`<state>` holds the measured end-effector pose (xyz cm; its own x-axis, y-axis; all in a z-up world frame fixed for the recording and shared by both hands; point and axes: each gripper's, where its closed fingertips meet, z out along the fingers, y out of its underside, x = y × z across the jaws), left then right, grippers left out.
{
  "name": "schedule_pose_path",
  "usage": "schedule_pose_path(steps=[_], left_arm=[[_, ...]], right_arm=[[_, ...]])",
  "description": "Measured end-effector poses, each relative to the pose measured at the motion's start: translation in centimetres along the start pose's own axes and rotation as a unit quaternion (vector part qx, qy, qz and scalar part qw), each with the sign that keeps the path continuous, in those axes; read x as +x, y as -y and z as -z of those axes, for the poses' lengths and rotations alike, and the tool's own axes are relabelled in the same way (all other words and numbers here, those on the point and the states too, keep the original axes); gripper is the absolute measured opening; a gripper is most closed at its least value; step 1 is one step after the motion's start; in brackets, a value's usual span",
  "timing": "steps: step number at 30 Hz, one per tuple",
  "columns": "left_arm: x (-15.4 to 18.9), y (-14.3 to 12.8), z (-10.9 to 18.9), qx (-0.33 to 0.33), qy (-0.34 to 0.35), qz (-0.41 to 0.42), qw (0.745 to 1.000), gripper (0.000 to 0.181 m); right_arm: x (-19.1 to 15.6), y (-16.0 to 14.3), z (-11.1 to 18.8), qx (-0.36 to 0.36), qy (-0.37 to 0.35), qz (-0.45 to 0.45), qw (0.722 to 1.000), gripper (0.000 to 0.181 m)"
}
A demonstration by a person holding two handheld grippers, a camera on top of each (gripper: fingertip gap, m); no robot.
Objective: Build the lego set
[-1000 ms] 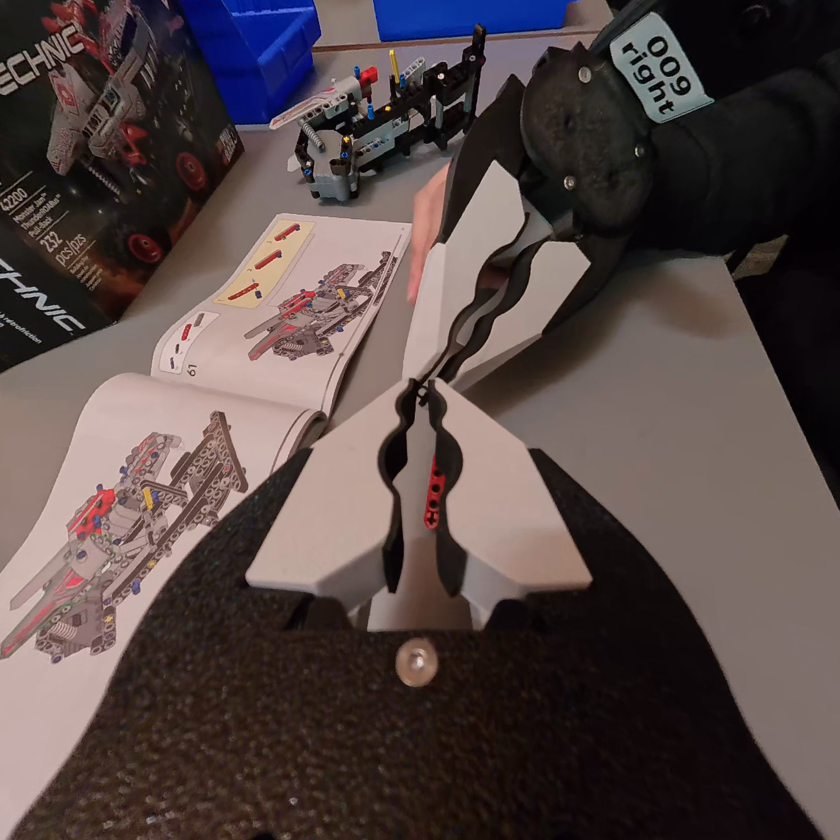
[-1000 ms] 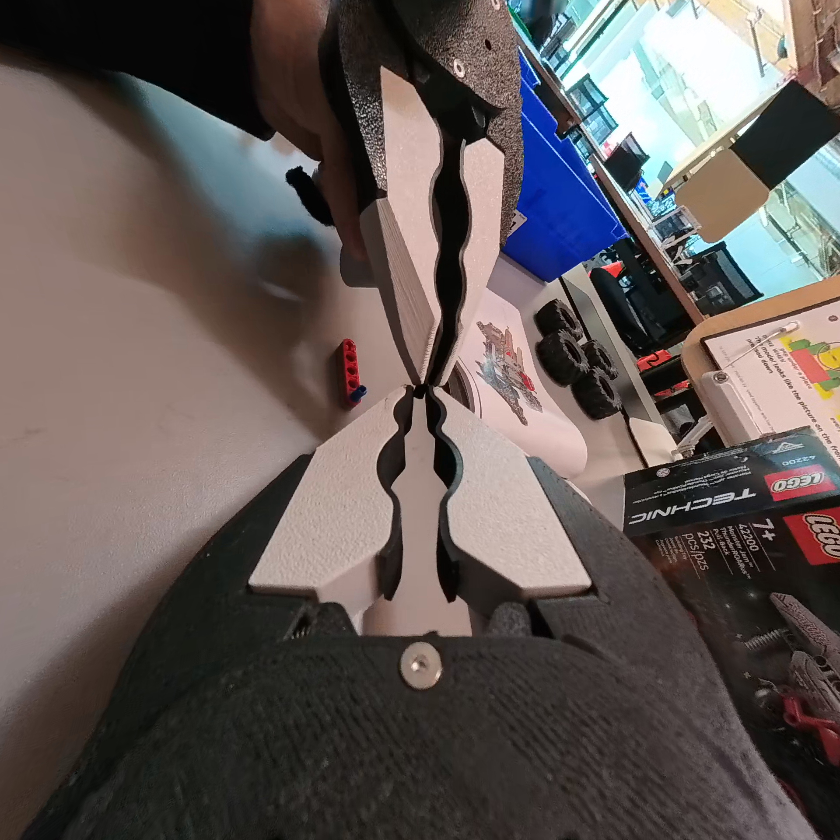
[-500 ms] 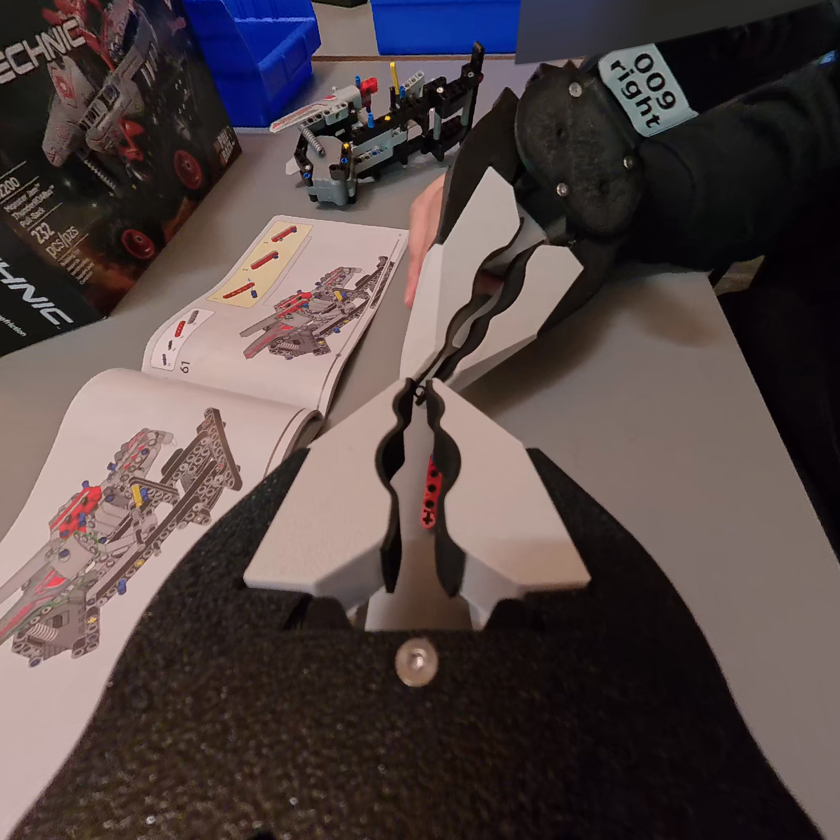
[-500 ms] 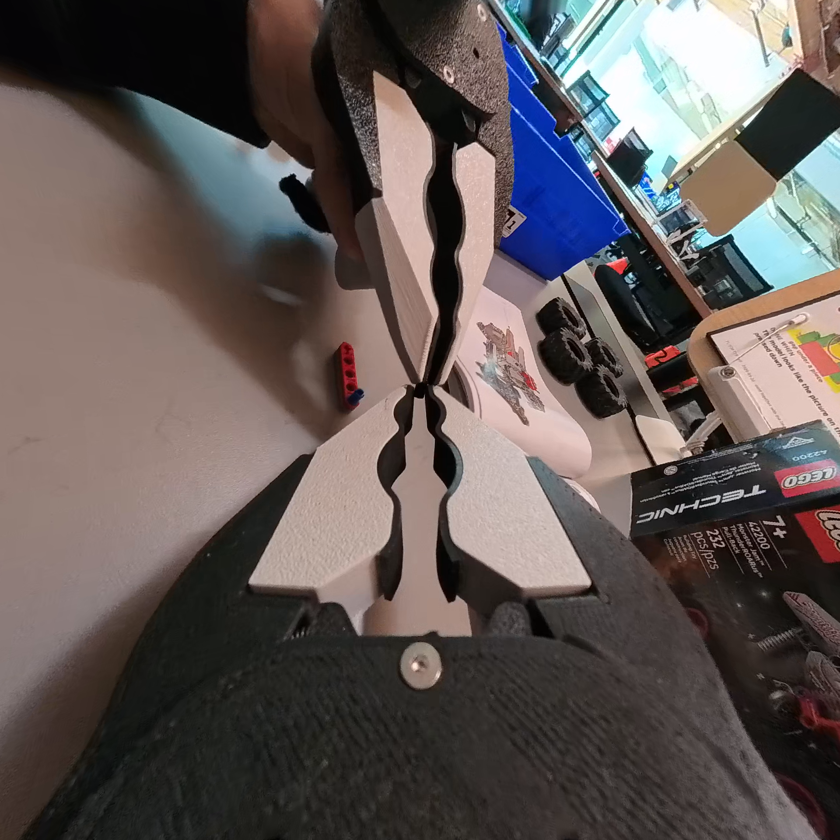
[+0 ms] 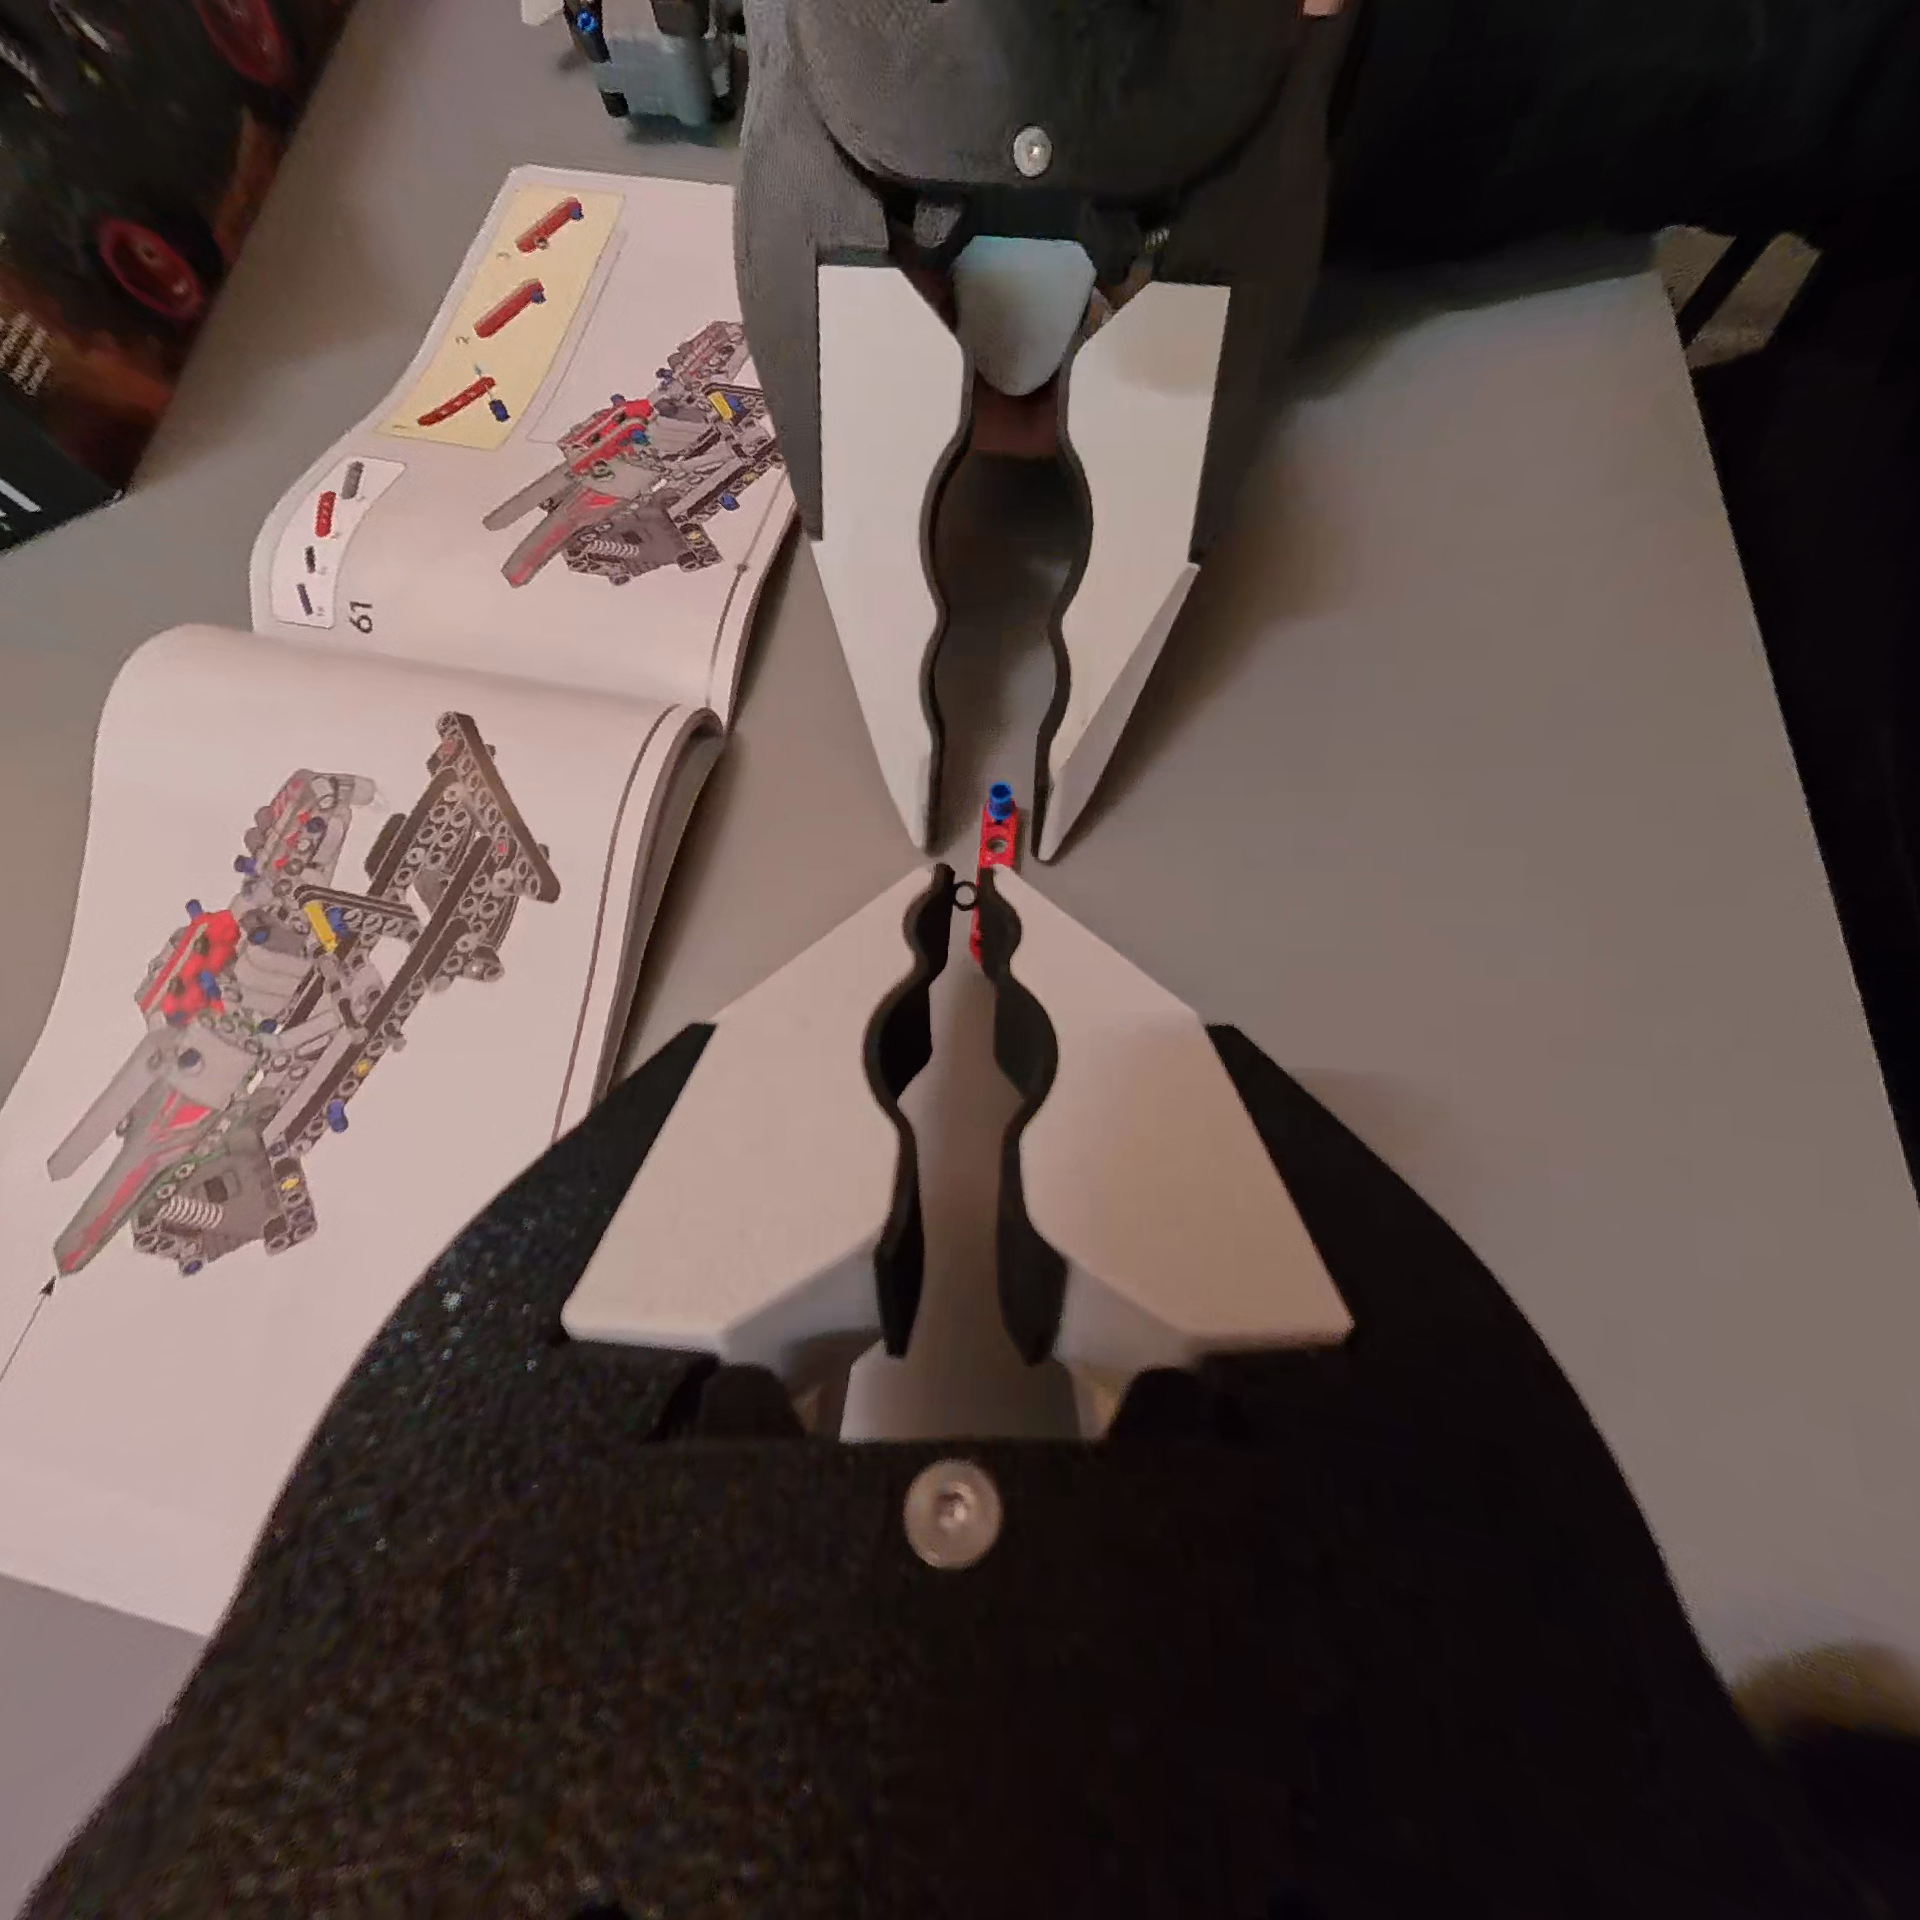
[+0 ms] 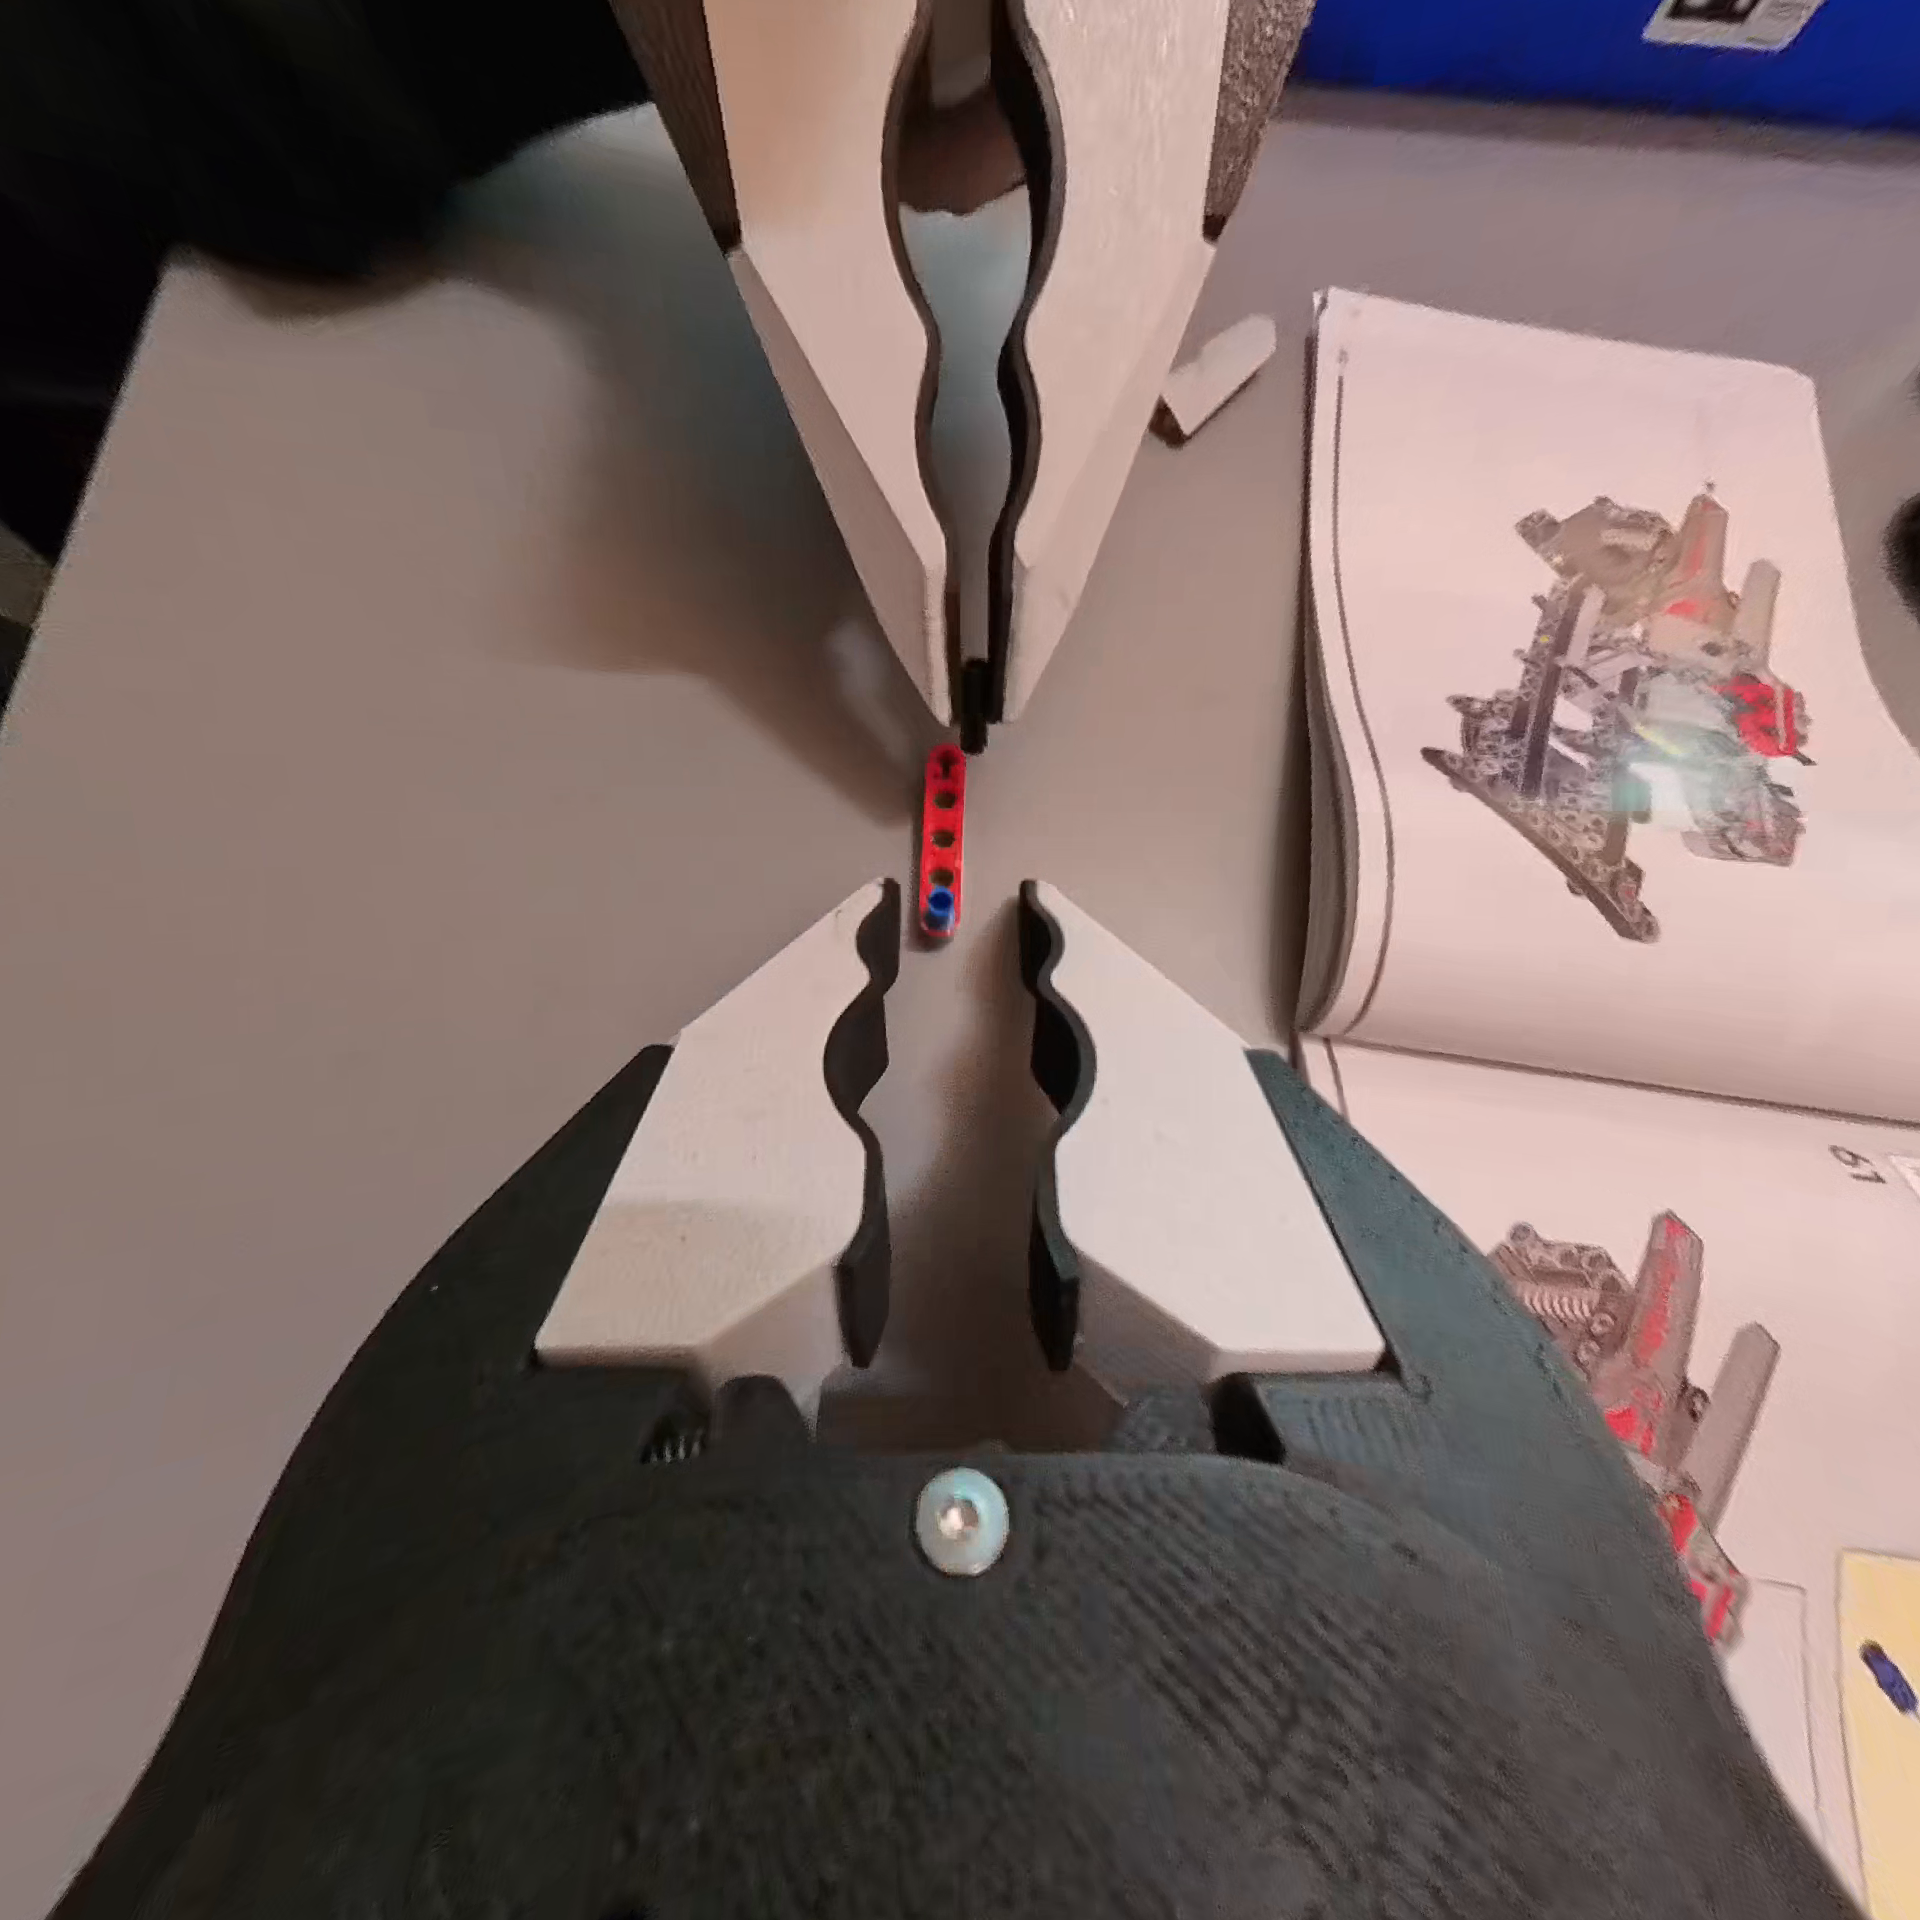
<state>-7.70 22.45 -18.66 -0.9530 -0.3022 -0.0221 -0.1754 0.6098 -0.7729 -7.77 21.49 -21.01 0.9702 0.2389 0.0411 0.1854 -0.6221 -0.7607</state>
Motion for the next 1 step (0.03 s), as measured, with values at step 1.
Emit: schedule_pose_path(steps=[1], left_arm=[[0.06,-0.12,-0.08,-0.005,-0.002,-0.001,1.000,0.002]], right_arm=[[-0.06,0.11,-0.16,0.000,0.005,-0.002,1.000,0.019]])
